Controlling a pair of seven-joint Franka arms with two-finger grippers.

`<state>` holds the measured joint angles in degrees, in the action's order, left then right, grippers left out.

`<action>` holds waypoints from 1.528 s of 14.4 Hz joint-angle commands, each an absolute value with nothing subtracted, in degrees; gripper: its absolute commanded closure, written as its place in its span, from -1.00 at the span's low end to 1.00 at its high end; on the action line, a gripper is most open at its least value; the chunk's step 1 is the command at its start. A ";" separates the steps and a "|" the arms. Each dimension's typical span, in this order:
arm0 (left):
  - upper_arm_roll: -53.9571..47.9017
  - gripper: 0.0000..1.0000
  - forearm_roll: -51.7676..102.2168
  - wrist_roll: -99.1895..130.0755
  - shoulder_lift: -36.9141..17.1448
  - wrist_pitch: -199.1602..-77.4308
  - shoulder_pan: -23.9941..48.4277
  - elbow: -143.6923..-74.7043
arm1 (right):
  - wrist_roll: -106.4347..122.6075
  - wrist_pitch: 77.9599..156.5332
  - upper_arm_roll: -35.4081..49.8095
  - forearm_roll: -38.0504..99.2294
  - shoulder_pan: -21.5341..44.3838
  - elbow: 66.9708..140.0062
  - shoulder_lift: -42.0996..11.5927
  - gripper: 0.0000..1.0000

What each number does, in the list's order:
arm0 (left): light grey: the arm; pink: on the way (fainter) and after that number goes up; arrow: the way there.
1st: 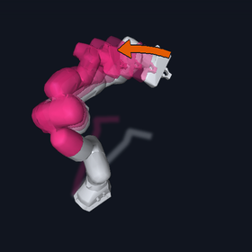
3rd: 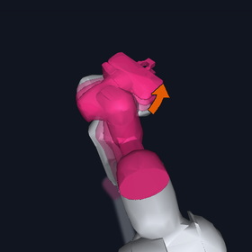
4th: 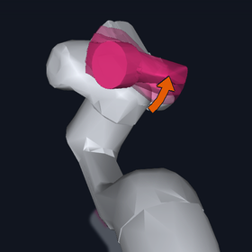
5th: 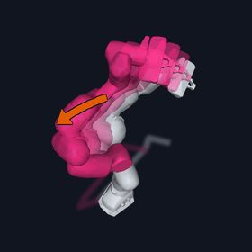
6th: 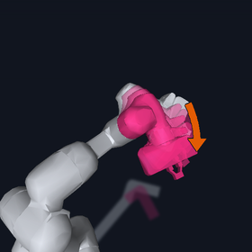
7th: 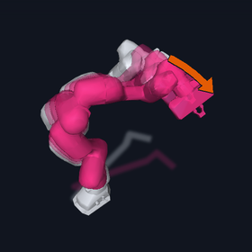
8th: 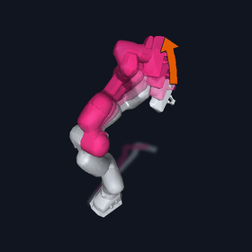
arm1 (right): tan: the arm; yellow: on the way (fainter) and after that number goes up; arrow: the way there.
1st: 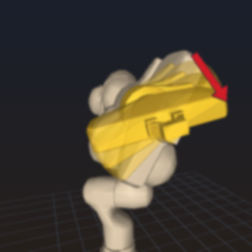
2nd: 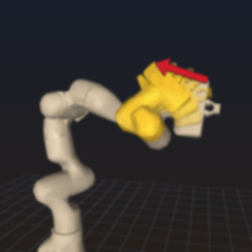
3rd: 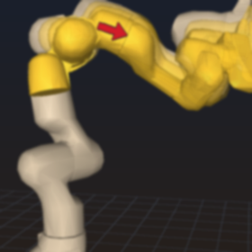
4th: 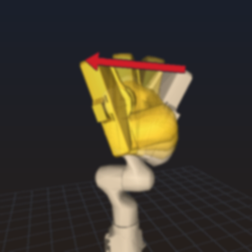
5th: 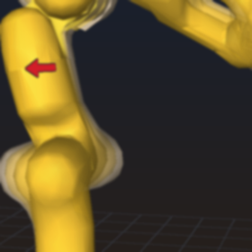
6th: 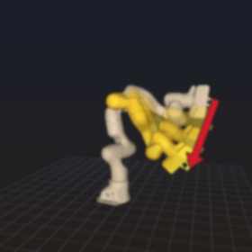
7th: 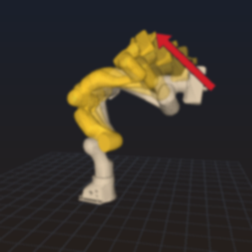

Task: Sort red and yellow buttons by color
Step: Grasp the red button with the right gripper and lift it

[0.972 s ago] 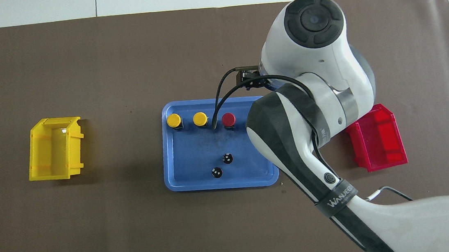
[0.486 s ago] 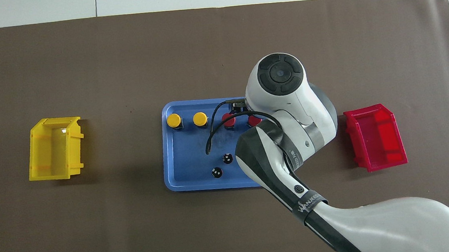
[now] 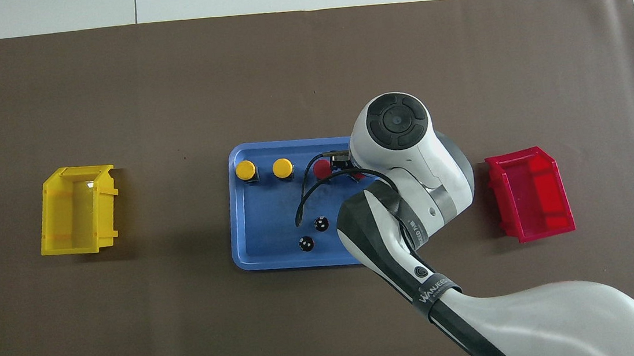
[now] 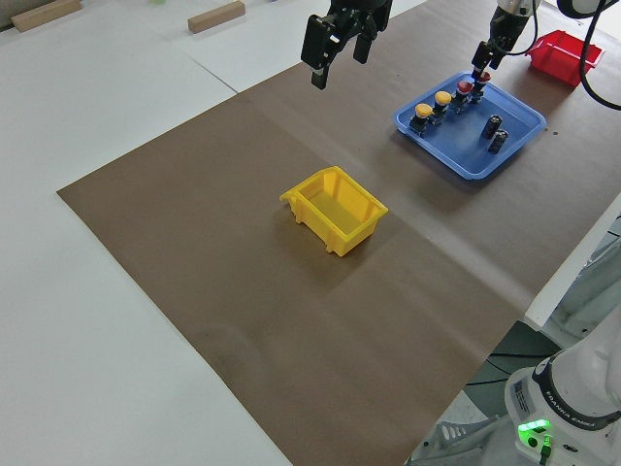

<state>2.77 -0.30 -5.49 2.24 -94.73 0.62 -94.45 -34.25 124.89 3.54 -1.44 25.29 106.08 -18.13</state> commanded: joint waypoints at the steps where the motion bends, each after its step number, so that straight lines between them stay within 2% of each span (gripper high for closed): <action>1: 2.90 -1.00 -1.85 -5.80 2.64 -95.89 1.41 -95.89 | -34.72 127.43 3.69 -0.88 25.31 108.54 -16.88 -0.50; 4: 2.64 -1.00 -1.67 -1.95 2.64 -95.54 1.93 -95.71 | -34.72 128.23 3.69 -0.88 26.10 109.07 -16.96 -0.43; 6: 2.72 -1.00 -1.76 -1.58 2.46 -95.01 3.16 -95.19 | -34.72 128.23 3.69 -0.88 26.19 109.68 -16.88 -0.31; 12: 2.29 -1.00 -0.44 -1.05 2.55 -93.87 3.34 -95.18 | -33.40 127.45 3.69 -0.88 25.93 109.16 -16.88 0.42; 14: 1.50 -1.00 -0.35 -1.32 2.64 -94.04 3.34 -95.27 | -32.61 125.96 3.69 -0.88 25.49 107.68 -16.61 0.49; 16: 1.32 -1.00 -0.26 -0.97 2.64 -94.22 3.78 -95.36 | -29.98 120.26 3.52 -0.88 24.00 103.47 -15.56 0.53; 18: 1.23 -1.00 -0.26 2.44 2.64 -95.18 4.92 -95.54 | -26.74 116.56 3.52 -0.88 21.28 103.09 -12.06 0.60; 22: 1.23 -1.00 -0.26 10.16 1.24 -95.88 11.31 -95.62 | -16.55 106.54 3.52 -0.79 13.82 105.02 -4.76 0.61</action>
